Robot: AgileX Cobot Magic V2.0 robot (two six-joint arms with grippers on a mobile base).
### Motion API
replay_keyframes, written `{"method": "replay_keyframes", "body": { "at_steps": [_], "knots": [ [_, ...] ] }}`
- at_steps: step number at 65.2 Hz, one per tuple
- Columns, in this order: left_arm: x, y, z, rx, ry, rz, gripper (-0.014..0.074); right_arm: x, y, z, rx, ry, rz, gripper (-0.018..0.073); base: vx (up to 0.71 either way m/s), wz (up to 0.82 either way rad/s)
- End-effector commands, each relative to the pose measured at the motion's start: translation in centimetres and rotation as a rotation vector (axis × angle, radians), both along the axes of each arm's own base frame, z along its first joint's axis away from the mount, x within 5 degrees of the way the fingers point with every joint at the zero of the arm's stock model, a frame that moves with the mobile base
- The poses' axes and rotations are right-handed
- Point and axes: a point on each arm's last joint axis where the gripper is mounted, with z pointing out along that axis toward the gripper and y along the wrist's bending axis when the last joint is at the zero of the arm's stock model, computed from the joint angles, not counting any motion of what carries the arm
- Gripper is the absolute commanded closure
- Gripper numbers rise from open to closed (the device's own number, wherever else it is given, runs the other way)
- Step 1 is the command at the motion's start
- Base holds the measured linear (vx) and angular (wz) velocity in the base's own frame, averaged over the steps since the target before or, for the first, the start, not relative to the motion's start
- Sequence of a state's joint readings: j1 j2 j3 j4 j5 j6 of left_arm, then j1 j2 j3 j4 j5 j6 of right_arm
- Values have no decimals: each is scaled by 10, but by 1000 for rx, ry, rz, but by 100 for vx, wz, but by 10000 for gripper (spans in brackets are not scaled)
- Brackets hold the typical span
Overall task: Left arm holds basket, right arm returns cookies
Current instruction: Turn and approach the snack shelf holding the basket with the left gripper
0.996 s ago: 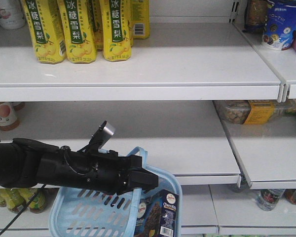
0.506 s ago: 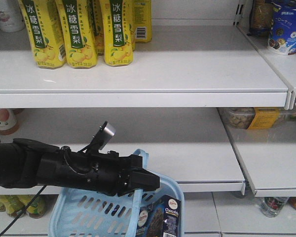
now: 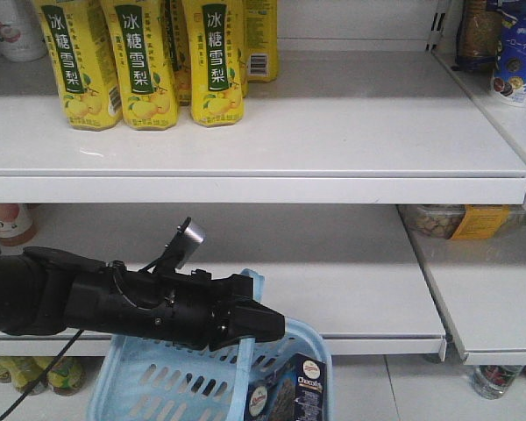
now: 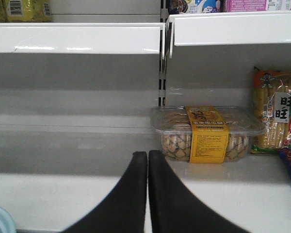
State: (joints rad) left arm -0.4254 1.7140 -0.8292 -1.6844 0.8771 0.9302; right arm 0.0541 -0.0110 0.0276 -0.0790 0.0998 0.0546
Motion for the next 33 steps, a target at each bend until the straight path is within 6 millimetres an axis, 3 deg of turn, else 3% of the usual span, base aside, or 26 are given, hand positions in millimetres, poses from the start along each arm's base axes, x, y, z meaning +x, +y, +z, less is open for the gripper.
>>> {"method": "replay_keyframes", "body": {
  "at_steps": [1,33],
  "knots": [
    [2,-2,29,-102,-87,19,603,-1,0,7,-10,-84,1,567,4,3],
    [2,-2,29,-102,-87,19,603,-1,0,7,-10,-84,1,567,3,2]
  ]
}}
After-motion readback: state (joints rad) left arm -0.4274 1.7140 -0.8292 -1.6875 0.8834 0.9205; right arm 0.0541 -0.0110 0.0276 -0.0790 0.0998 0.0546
